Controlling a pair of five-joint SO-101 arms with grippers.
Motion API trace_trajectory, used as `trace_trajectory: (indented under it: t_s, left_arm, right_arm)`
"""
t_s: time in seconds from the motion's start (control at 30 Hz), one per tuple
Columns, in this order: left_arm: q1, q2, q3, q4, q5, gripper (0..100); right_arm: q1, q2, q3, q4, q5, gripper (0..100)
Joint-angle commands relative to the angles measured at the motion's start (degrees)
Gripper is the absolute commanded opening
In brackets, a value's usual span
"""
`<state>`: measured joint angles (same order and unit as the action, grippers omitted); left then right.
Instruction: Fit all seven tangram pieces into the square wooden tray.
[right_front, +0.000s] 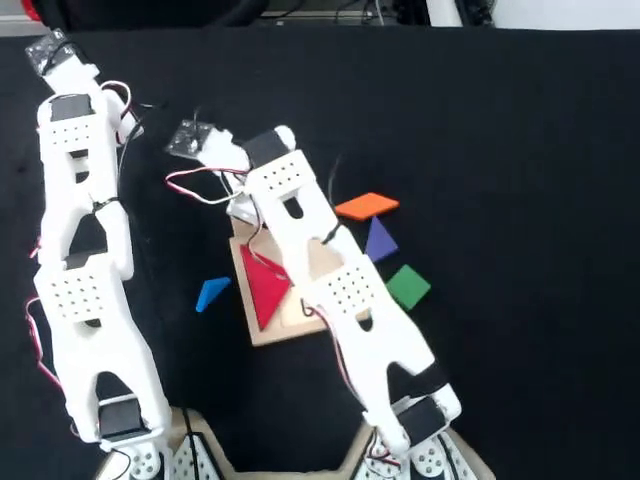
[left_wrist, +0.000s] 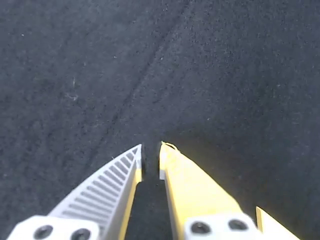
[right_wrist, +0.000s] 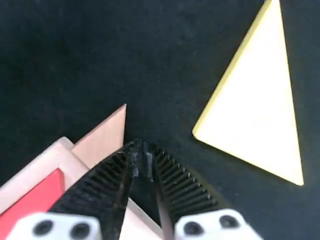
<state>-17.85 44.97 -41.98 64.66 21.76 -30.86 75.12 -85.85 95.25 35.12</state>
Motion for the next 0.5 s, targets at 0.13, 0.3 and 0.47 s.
trace_trajectory:
  t_s: [0.13, 0.3, 0.47]
  left_arm:
    - [-0.6, -0.8, -1.9, -1.1, 0.6, 8]
    - [-0.4, 0.7, -1.5, -1.1, 0.6, 8]
    - [-0.3, 3.2, -4.5, -1.0, 0.6, 8]
  right_arm:
    - [4.1, -0.5, -6.7, -9.5, -5.5, 1.1]
    - [5.7, 4.6, -4.9, -21.3, -8.9, 1.1]
    - [7.3, 7.9, -6.5, -25.0, -8.9, 1.1]
